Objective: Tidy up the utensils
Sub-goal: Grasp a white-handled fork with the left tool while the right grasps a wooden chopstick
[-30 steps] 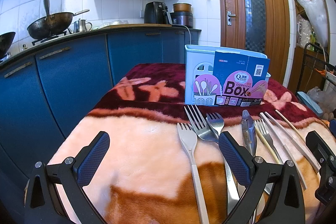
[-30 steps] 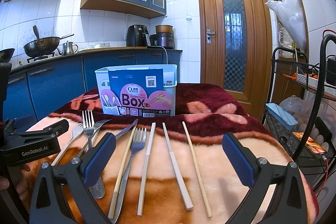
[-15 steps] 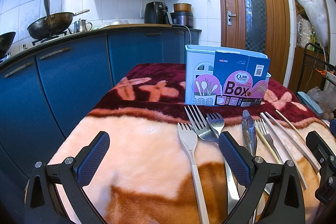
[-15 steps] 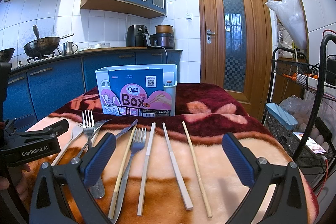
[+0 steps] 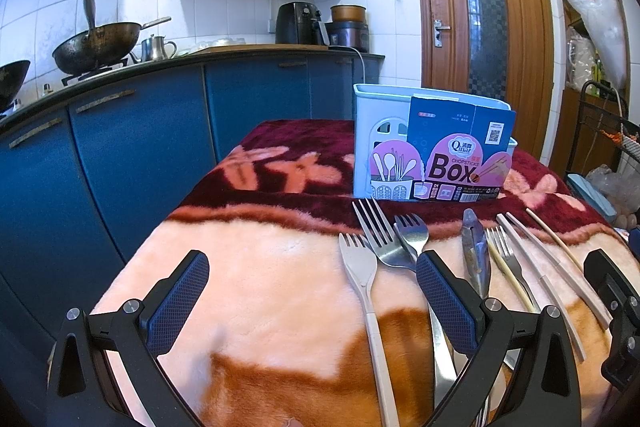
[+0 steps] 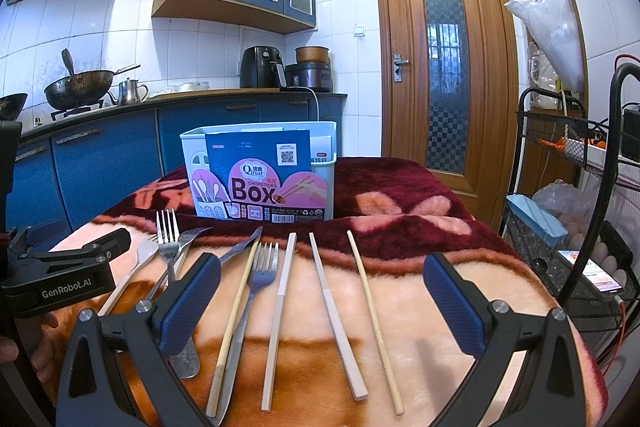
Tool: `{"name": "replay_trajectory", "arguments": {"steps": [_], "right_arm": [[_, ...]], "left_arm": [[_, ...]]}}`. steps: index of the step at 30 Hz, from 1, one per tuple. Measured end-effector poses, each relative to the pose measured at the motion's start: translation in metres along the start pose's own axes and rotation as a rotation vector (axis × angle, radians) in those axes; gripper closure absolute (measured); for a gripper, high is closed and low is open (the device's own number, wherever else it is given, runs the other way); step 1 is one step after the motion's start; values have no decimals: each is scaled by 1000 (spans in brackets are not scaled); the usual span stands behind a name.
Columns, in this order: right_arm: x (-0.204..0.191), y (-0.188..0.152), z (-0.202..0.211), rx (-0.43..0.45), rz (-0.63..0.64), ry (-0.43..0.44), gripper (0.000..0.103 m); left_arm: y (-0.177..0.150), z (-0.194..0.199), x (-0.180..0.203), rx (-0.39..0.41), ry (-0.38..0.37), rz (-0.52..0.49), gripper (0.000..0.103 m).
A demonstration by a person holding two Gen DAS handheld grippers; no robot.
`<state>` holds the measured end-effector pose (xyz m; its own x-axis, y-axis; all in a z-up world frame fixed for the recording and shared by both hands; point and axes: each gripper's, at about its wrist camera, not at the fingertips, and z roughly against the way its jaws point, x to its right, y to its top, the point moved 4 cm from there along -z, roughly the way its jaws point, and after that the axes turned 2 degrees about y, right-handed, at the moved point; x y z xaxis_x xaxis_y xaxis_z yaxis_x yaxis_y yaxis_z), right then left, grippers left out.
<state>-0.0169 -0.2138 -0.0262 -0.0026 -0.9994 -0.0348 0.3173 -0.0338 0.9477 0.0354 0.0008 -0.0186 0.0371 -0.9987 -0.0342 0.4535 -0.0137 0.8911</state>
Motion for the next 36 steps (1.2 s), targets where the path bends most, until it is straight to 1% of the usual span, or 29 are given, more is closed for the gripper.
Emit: {"name": "replay_trajectory", "arguments": {"steps": [3,5,8,12,16,18,22,24,25,27,29,31,33,34,36], "right_arm": [[0,1,-1,-8,-9,13,0],[6,1,-3,-16,-25,27,0],[12,4,-8,-77,-49,61,0],[21,11,-14,-151,-42,61,0],[30,21,-26,-278,-13,77,0],[34,22,-34,-346,-5,87,0],[39,22,-47,-465,3,112,0],[38,22,-54,-503,37,116,7],[38,22,-57,-513,54,114,12],[35,21,-64,-555,98,116,16],[33,19,-70,-603,103,132,22],[35,17,-77,-654,87,141,27],[36,15,-83,-710,96,133,29],[37,15,-86,-730,107,126,33],[40,15,-91,-769,122,121,40]], "left_arm": [[0,-1,-5,-4,-7,6,0],[0,-5,-7,-23,-23,8,0],[2,-8,-9,-54,-61,14,0],[10,-9,-11,-80,-68,-1,0],[23,-10,-14,-116,-57,-51,0],[29,-13,-15,-159,-69,-69,0],[33,-26,-14,-276,-106,-97,0],[32,-31,-12,-321,-121,-110,0],[31,-33,-11,-341,-128,-121,0],[27,-37,-6,-382,-139,-148,0],[21,-42,1,-433,-144,-178,0],[17,-46,5,-466,-136,-203,0],[15,-48,11,-494,-143,-237,1],[14,-49,13,-508,-148,-251,2],[12,-50,18,-541,-161,-273,11]]}}
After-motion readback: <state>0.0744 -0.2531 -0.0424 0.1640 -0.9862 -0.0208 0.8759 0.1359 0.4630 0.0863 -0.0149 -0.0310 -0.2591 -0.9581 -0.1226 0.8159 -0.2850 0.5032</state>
